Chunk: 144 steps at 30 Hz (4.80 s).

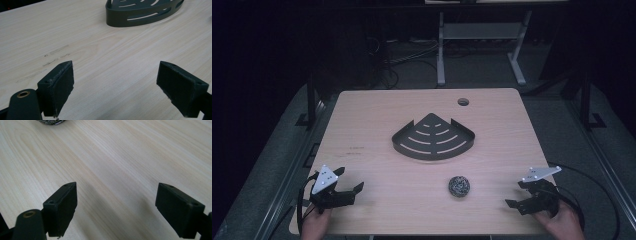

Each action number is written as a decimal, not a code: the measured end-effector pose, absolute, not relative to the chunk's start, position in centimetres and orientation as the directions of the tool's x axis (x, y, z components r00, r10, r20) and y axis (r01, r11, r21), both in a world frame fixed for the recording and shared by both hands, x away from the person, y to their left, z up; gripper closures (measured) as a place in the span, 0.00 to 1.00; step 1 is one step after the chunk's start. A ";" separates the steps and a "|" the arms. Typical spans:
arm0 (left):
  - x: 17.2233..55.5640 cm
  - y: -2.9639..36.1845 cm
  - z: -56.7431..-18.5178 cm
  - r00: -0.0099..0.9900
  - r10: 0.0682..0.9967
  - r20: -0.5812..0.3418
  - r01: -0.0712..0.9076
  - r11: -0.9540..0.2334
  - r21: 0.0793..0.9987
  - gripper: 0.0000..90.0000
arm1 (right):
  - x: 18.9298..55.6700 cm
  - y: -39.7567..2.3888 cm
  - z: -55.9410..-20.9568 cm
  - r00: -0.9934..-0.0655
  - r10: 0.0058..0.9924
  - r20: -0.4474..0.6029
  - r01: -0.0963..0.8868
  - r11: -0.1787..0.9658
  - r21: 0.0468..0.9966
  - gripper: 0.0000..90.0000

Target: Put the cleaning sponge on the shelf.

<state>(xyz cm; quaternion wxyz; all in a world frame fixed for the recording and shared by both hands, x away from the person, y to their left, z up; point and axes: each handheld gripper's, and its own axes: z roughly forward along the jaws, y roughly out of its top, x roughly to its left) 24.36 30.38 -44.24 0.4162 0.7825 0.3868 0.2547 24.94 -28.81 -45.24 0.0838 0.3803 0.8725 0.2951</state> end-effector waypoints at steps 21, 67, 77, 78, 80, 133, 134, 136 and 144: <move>24.4 30.4 -44.4 0.574 0.816 0.070 0.397 -0.352 0.848 0.15 | 26.4 -25.4 -43.2 -0.771 0.635 0.051 0.550 0.623 0.556 0.19; 24.2 30.5 -44.4 0.586 0.807 0.068 0.402 -0.363 0.840 0.15 | 28.7 -18.1 -41.0 -0.894 0.448 0.024 0.400 0.771 0.496 0.18; 24.2 30.5 -44.4 0.588 0.807 0.064 0.404 -0.361 0.841 0.15 | 29.5 -16.1 -41.1 -0.912 0.409 0.024 0.370 0.798 0.477 0.18; 24.2 30.5 -44.4 0.587 0.807 0.064 0.404 -0.360 0.841 0.15 | 29.5 -15.9 -41.2 -0.914 0.404 0.025 0.367 0.800 0.474 0.18; 24.2 30.5 -44.4 0.587 0.807 0.064 0.404 -0.360 0.841 0.15 | 29.7 -15.6 -41.2 -0.917 0.397 0.024 0.361 0.806 0.468 0.18; 24.1 30.9 -44.3 0.579 0.813 0.053 0.407 -0.345 0.846 0.15 | 31.8 -10.8 -43.9 -0.943 0.330 0.029 0.322 0.891 0.321 0.28; 24.1 30.9 -44.3 0.579 0.813 0.052 0.407 -0.344 0.846 0.15 | 31.8 -10.8 -43.9 -0.944 0.328 0.028 0.319 0.892 0.320 0.29; 24.1 30.9 -44.3 0.580 0.813 0.049 0.410 -0.344 0.845 0.15 | 31.8 -10.7 -43.8 -0.946 0.324 0.029 0.316 0.894 0.317 0.32; 24.1 31.0 -44.3 0.578 0.815 0.047 0.412 -0.341 0.845 0.15 | 31.9 -10.6 -43.9 -0.948 0.316 0.027 0.309 0.899 0.310 0.36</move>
